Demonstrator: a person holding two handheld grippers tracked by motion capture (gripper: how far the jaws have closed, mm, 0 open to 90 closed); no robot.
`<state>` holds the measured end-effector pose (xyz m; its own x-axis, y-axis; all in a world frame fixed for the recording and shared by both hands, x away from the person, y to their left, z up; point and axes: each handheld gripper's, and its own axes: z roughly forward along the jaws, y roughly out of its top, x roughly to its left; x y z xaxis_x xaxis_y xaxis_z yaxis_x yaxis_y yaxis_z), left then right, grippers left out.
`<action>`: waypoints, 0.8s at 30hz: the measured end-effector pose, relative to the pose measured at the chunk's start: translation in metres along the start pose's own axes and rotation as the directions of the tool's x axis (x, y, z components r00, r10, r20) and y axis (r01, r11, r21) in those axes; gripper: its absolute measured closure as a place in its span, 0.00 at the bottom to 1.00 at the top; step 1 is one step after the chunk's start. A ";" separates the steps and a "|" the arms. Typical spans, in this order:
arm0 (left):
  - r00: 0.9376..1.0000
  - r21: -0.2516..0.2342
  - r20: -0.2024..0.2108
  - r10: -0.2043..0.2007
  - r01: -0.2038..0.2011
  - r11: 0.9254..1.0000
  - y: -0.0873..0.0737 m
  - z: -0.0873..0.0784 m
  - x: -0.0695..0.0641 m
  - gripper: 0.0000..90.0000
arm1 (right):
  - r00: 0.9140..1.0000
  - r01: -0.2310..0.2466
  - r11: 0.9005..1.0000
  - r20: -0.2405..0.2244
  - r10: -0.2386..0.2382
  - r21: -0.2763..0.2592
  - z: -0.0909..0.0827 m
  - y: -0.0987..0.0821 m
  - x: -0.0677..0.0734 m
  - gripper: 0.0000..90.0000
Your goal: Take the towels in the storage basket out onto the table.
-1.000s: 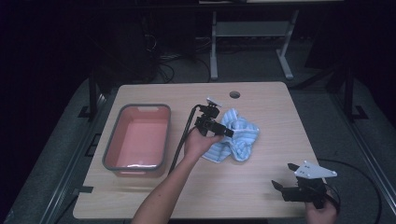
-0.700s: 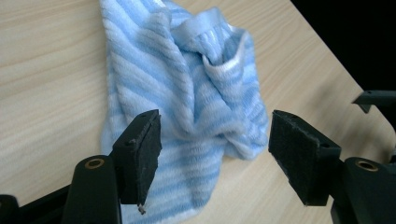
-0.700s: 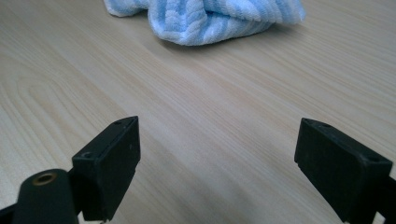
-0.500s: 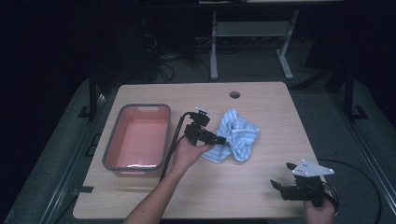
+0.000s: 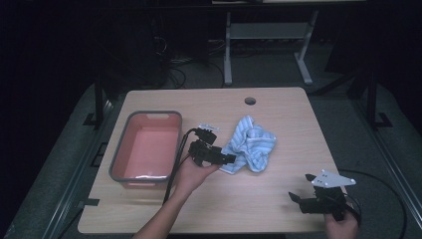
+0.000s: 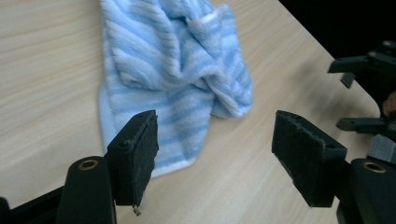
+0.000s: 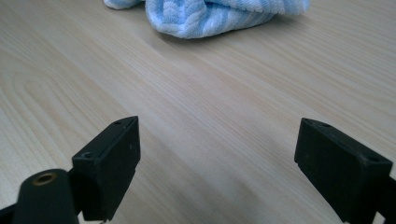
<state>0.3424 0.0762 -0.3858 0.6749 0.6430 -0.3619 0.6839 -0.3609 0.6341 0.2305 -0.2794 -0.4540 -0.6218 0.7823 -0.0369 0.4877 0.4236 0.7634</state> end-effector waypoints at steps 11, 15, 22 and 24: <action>1.000 -0.019 0.016 0.024 -0.024 1.000 -0.020 -0.011 -0.008 0.32 | 1.000 0.001 1.000 -0.003 -0.001 0.013 0.002 0.004 0.001 0.15; 0.999 -0.015 0.016 0.028 -0.028 0.999 -0.028 -0.014 -0.006 0.32 | 1.000 -0.005 1.000 0.001 0.005 0.021 0.004 0.006 0.002 0.15; 0.999 -0.033 0.019 0.026 -0.026 0.999 -0.042 -0.020 -0.004 0.32 | 1.000 -0.012 0.999 -0.003 0.012 0.039 0.010 0.010 0.003 0.15; 0.999 -0.033 0.016 0.030 -0.029 0.999 -0.046 -0.021 -0.004 0.32 | 1.000 -0.014 0.999 -0.003 0.014 0.052 0.013 0.012 0.002 0.15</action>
<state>0.3028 0.1046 -0.3988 0.6992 0.6213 -0.3537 0.6544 -0.3569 0.6666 0.2428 -0.2664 -0.4528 -0.6170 0.7866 -0.0242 0.5276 0.4363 0.7289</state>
